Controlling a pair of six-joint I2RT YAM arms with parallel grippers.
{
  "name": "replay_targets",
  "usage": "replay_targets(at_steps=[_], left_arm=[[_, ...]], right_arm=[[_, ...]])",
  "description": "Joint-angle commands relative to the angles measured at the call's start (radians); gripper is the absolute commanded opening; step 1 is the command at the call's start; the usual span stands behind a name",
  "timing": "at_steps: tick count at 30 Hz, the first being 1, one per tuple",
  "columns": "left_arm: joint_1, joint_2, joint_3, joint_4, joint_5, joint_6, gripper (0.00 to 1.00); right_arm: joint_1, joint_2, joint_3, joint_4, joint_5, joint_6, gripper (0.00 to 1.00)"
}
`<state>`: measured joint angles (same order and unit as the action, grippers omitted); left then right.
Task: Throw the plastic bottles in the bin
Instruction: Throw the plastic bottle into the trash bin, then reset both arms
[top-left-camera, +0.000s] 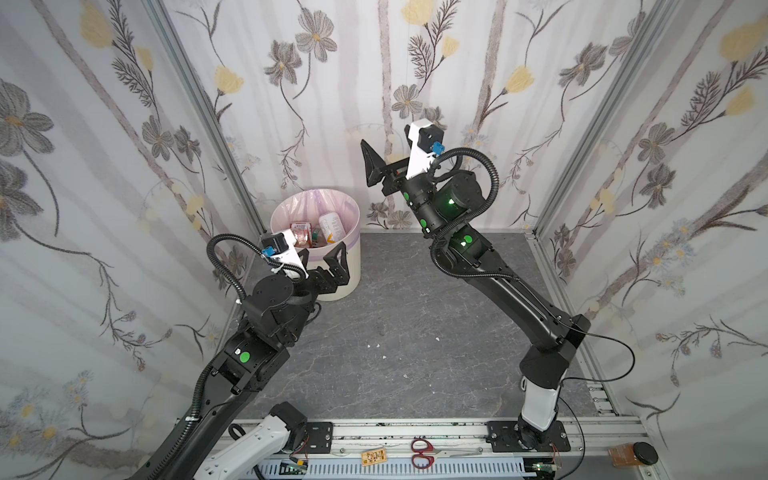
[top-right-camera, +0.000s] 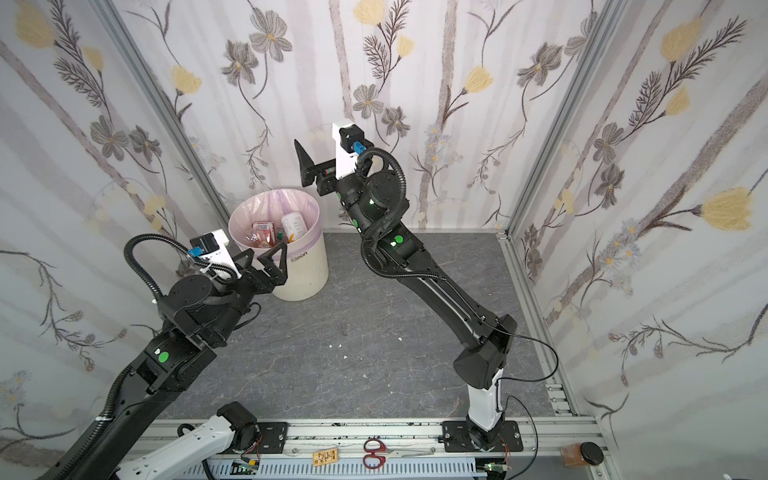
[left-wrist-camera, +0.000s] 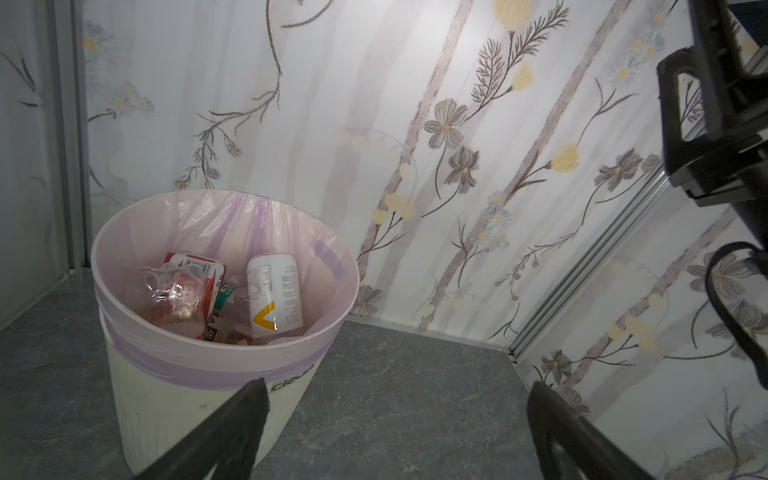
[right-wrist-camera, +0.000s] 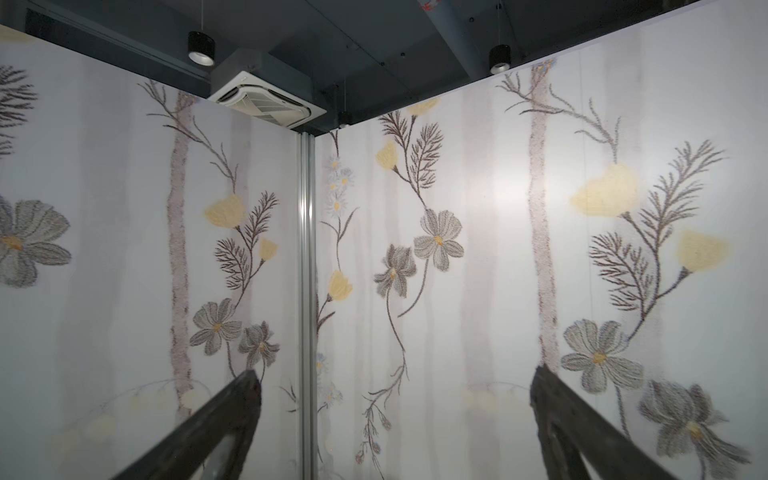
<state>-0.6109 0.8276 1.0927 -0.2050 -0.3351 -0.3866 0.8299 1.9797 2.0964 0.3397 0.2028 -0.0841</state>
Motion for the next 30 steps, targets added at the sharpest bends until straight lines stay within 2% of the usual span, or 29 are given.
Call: replay_targets(at_steps=[1, 9, 15, 18, 22, 25, 30], left_arm=[[0.001, 0.022, -0.005, 0.029, -0.001, 0.0, 1.0], [0.001, 0.091, -0.063, 0.174, -0.084, 0.058, 1.0], [0.001, 0.148, -0.161, 0.311, -0.234, 0.088, 1.0], [0.001, 0.193, -0.252, 0.447, -0.328, 0.16, 1.0], [0.012, 0.278, -0.382, 0.666, -0.384, 0.297, 1.0], [0.072, 0.342, -0.46, 0.756, -0.411, 0.348, 1.0], [0.23, 0.41, -0.611, 0.909, -0.359, 0.309, 1.0]], right_arm=[[-0.035, -0.088, -0.126, -0.018, 0.108, -0.039, 1.0], [-0.142, -0.376, -0.554, -0.046, 0.232, 0.037, 1.0], [-0.26, -0.602, -0.906, -0.04, 0.315, 0.121, 1.0], [-0.311, -0.689, -1.068, -0.02, 0.38, 0.133, 1.0], [-0.38, -0.765, -1.262, 0.017, 0.424, 0.143, 1.0], [-0.424, -0.778, -1.405, 0.07, 0.469, 0.143, 1.0], [-0.461, -0.799, -1.575, 0.158, 0.597, 0.165, 1.0]])
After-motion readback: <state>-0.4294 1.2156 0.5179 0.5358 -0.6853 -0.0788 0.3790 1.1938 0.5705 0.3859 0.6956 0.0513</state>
